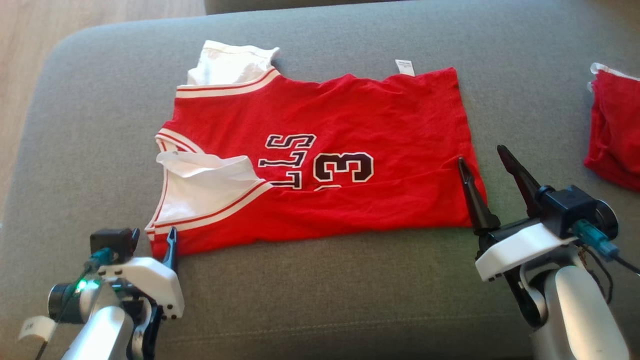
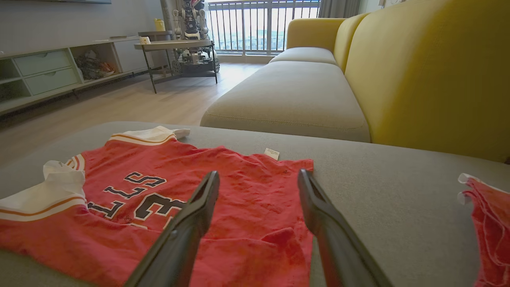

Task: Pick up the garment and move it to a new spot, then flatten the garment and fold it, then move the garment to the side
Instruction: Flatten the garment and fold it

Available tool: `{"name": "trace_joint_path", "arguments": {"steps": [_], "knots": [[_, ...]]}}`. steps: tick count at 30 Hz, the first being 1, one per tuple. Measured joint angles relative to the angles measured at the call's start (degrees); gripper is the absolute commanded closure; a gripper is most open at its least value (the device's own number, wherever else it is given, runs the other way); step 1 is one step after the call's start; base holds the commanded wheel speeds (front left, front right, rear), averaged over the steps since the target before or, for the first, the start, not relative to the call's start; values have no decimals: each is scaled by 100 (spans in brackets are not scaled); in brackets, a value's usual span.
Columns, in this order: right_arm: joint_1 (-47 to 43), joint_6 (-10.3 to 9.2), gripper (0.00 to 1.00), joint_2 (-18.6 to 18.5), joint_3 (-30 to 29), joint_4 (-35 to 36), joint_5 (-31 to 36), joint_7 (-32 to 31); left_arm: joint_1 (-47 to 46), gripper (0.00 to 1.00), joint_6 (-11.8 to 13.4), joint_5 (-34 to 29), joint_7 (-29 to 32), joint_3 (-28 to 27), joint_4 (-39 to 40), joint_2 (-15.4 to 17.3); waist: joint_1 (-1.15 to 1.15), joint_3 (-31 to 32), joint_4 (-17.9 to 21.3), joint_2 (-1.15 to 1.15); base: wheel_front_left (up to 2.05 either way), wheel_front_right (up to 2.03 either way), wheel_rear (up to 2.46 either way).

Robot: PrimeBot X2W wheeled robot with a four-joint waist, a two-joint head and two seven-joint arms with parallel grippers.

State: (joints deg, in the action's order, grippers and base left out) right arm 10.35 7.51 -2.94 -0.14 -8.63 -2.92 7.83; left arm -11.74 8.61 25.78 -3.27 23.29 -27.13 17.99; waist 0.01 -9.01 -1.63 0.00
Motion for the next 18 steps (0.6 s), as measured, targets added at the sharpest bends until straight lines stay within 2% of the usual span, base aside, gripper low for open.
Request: {"name": "trace_joint_path", "arguments": {"steps": [9,18], "knots": [[0,0,0,0,-68,-25,-18,33,-55,0,147,12,118,-27,-322,-5,-1,-38,195,0,0,0,0],[29,0,0,0,-68,-21,-19,73,-323,0,164,175,408,-67,-490,-7,-1,-157,322,0,0,0,0]]}}
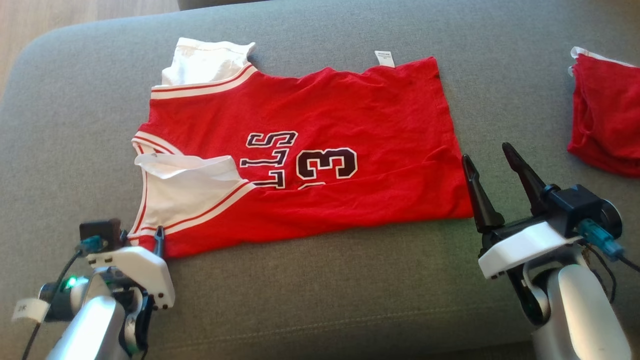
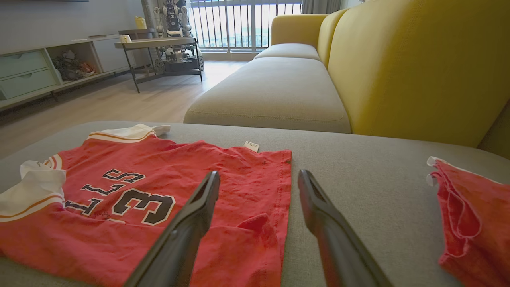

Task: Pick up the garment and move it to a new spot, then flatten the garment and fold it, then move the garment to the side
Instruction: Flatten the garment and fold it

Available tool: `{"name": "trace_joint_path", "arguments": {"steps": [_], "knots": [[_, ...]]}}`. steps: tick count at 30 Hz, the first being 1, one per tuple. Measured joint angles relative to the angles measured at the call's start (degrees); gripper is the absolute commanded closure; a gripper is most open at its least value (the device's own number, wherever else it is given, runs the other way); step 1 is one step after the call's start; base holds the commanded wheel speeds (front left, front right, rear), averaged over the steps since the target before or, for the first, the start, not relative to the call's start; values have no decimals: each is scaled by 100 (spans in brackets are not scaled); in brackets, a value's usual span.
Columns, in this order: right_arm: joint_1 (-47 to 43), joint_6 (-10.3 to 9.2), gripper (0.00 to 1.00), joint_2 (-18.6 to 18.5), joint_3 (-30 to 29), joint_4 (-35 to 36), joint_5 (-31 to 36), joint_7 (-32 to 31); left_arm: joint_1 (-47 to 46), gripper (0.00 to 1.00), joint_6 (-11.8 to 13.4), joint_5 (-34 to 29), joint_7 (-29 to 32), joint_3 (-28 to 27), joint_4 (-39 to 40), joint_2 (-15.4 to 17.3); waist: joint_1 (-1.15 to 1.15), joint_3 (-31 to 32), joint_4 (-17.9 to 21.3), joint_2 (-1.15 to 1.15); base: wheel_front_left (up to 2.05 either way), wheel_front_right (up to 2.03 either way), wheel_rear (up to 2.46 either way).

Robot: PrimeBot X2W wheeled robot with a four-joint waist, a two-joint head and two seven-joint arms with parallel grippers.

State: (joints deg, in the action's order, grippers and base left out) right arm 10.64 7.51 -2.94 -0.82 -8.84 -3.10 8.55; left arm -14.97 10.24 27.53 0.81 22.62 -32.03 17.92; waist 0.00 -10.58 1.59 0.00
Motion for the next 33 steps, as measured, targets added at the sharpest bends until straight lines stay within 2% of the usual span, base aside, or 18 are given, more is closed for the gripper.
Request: {"name": "trace_joint_path", "arguments": {"steps": [1,2,3,4,8,14,19,25,33], "knots": [[7,0,0,0,-9,0,0,0,-19,3,0,32,47,-2,-10,-3,0,1,6,0,0,0,0],[13,0,0,0,-20,0,0,-1,-36,53,-4,45,103,4,-20,-5,0,6,10,0,0,0,0],[22,0,0,0,-25,0,0,-1,-47,82,-15,51,135,7,-20,-20,0,13,12,0,0,0,0],[29,0,0,0,-29,0,0,-1,-48,100,-23,91,156,16,-18,-40,0,22,13,0,0,0,0],[29,0,0,0,-127,-23,-3,-76,-46,100,-48,104,143,37,23,-69,0,77,-5,0,0,0,0],[20,0,0,0,-363,-378,-502,-460,118,100,9,84,-181,52,229,-65,0,223,-75,0,0,0,0],[5,0,0,1,-577,-956,-845,-870,225,100,37,12,-346,134,614,-46,0,321,-163,0,0,0,0],[14,0,0,1,-573,-1621,-1458,-1011,334,100,46,-75,-392,252,942,-27,0,360,-252,0,0,0,0],[402,0,0,0,-400,-2847,-2106,-775,421,100,118,-80,-313,332,1232,0,0,325,-312,0,0,0,0]]}}
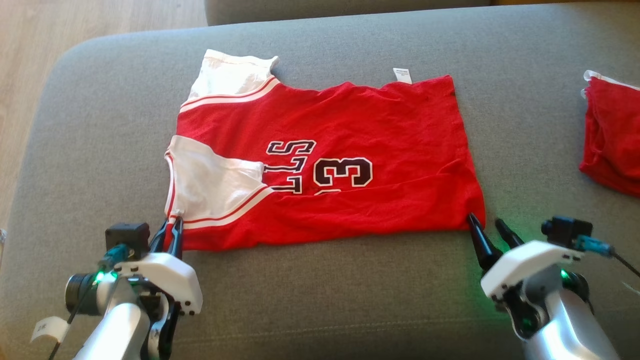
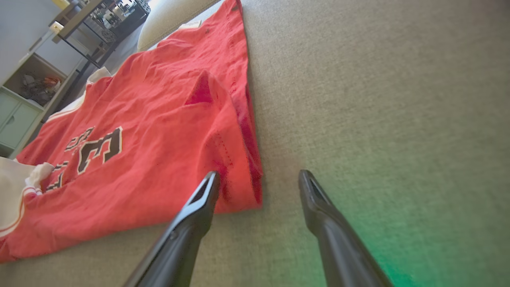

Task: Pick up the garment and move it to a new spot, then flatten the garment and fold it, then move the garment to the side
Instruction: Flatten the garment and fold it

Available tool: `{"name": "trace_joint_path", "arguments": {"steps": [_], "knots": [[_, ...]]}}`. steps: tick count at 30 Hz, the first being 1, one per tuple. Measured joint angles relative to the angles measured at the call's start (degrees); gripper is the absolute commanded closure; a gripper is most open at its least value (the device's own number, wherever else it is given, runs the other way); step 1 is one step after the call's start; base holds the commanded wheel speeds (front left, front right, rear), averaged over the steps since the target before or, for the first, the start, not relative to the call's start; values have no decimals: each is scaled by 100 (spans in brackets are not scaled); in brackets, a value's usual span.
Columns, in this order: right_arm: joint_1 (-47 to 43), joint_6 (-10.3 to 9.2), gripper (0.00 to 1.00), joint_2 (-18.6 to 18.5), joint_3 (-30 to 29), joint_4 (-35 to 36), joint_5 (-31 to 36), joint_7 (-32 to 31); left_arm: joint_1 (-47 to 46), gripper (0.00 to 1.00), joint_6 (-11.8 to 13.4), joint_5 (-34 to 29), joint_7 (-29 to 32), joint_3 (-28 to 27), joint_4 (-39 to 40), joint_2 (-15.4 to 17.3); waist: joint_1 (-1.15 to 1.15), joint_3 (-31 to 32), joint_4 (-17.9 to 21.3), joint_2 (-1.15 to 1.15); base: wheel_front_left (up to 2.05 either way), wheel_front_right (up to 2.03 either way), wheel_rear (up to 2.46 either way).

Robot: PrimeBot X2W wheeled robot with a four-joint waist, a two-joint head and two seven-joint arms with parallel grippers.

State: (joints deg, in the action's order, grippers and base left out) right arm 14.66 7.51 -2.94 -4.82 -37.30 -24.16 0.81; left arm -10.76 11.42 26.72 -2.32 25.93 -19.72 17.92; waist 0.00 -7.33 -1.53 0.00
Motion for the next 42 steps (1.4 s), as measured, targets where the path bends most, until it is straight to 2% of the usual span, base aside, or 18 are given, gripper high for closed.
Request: {"name": "trace_joint_path", "arguments": {"steps": [10,11,12,23,32,42], "knots": [[971,0,0,-15,613,-1339,-840,600,-1,100,19,0,56,69,93,24,0,-94,-64,0,0,0,0],[1046,0,56,-18,701,-1452,-896,661,-1,100,19,0,55,70,89,25,0,-97,-67,0,0,0,0],[1117,0,100,-19,765,-1556,-932,731,-1,100,19,0,55,73,81,26,0,-97,-69,0,0,0,0],[1540,0,100,-15,1031,-2660,-918,1191,34,100,53,0,81,115,-31,145,0,105,-20,0,0,0,0],[1495,0,100,-15,1154,-3058,-978,1267,611,100,78,68,212,170,-16,246,0,511,57,0,0,0,0],[1157,0,100,-10,1237,-3340,-1121,1289,1257,100,255,170,296,183,338,379,0,887,55,0,0,0,0]]}}
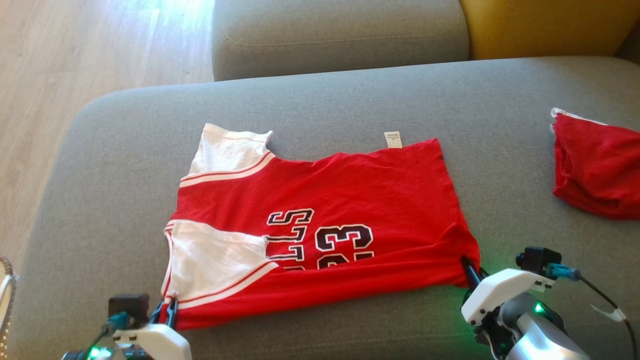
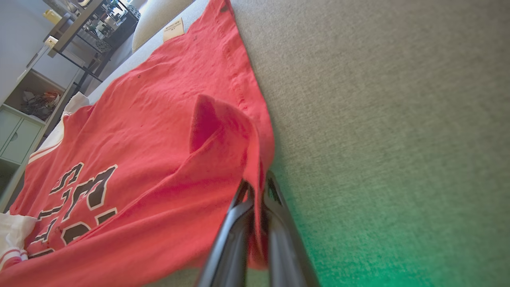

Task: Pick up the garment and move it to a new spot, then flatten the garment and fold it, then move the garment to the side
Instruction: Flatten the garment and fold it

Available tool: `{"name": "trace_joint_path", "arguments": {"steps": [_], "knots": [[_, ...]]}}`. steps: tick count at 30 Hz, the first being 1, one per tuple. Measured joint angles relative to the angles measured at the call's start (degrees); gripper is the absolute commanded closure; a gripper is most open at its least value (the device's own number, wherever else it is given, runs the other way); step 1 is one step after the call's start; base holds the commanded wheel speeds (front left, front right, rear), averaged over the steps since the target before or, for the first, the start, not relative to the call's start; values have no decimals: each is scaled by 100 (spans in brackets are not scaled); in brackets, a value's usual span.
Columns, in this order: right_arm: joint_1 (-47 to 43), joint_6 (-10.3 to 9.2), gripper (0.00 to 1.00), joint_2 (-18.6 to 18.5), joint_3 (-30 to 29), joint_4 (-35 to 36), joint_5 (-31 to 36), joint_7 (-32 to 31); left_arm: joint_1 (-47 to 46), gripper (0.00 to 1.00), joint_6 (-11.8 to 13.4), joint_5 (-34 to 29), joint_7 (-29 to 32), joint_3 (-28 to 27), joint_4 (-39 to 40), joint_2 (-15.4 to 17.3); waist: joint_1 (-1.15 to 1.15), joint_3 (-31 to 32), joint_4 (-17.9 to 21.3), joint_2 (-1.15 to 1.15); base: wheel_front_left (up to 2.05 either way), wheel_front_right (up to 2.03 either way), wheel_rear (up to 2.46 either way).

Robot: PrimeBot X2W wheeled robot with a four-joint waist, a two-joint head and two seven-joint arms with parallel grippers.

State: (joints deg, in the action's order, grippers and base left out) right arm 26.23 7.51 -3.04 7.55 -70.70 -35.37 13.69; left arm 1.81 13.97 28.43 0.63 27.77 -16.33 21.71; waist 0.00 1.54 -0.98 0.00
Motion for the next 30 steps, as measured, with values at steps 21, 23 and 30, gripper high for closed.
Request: {"name": "trace_joint_path", "arguments": {"steps": [21,23,30], "knots": [[4,0,0,-277,-791,1321,1336,55,-28,0,341,14,-801,-515,724,210,0,77,-77,0,0,0,0],[-99,0,0,-278,-924,2028,1800,62,-70,0,379,13,-966,-581,904,213,0,82,-90,0,0,0,0],[-1221,0,0,-78,-1287,4176,2854,-168,-118,0,485,-2,-1290,-789,1161,213,0,39,-114,0,0,0,0]]}}
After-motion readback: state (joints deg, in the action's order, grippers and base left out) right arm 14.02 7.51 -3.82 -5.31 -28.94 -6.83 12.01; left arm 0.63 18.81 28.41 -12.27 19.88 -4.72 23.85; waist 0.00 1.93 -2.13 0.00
